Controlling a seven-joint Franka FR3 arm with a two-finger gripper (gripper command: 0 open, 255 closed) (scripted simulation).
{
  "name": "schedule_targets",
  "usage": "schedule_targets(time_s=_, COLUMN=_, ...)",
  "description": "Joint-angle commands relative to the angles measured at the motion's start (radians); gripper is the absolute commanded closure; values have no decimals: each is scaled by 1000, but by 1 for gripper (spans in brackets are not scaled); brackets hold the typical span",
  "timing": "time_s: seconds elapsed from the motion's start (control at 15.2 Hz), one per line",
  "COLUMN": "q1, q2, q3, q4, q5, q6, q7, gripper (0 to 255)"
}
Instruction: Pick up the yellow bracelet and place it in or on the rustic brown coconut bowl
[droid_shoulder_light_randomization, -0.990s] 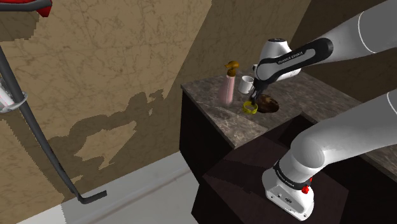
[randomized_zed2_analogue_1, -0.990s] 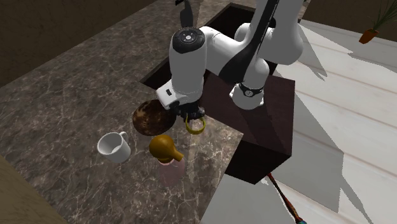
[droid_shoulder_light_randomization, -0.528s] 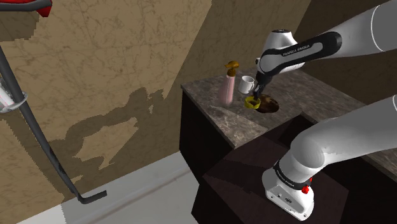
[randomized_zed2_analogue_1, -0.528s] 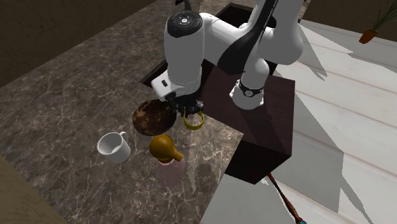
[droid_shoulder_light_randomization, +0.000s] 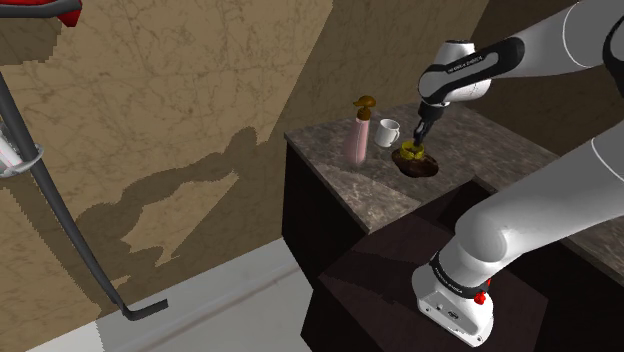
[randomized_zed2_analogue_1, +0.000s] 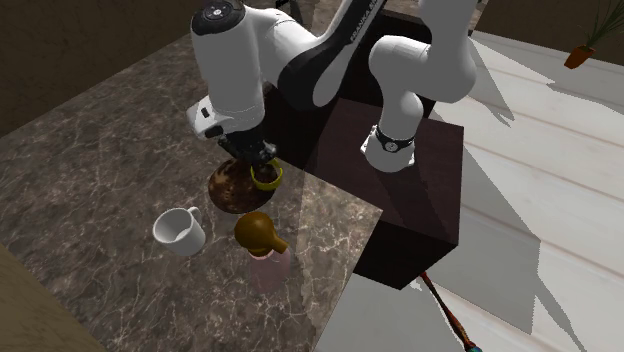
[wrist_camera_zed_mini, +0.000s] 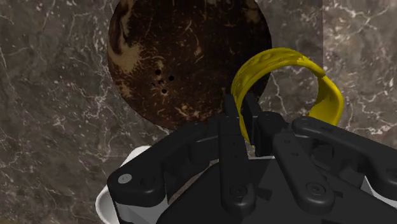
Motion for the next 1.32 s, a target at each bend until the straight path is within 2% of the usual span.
schedule_targets(time_s=0.0, q1=-7, q2=52, q3=-35, q4=59, q5=22, q6=-2, q7=-62, gripper=255)
schedule_targets(time_s=0.33, q1=-28, q2=190, q3=-106, q4=209, q5=105, q6=-9, q7=-217, gripper=255)
schedule_targets(time_s=1.25, q1=-35, q2=334, q3=-107, q4=142, q5=190, q6=187, q7=-267, gripper=255)
